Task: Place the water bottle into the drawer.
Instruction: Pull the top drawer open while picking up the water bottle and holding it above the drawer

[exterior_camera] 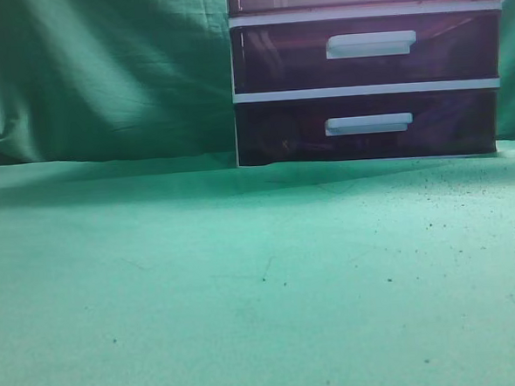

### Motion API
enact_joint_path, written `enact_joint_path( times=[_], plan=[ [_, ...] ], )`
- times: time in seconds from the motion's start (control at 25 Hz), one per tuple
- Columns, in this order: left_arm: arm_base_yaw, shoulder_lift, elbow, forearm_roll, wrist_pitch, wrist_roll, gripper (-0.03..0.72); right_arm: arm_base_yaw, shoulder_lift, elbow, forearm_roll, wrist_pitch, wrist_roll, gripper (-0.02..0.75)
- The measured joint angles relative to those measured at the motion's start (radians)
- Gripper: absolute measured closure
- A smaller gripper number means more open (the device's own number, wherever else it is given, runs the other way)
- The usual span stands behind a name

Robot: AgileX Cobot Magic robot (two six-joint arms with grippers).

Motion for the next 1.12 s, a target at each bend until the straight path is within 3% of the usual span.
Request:
enact_joint_path(
  times=[0.76, 0.88, 1.0, 1.12],
  plan=[
    [0.0, 0.0, 0.0, -0.002, -0.002, 0.0, 0.619, 0.0, 0.0, 0.0, 0.0, 0.0, 0.0, 0.738],
    [0.0, 0.0, 0.0, -0.095, -0.074, -0.006, 0.619, 0.0, 0.0, 0.0, 0.0, 0.0, 0.0, 0.738],
    [0.0, 0.0, 0.0, -0.232, -0.289, -0.015, 0.619, 0.0, 0.0, 0.0, 0.0, 0.0, 0.0, 0.738],
    [0.0, 0.0, 0.0, -0.283, -0.433, -0.015, 0.619, 0.0, 0.0, 0.0, 0.0, 0.0, 0.0, 0.738]
  ],
)
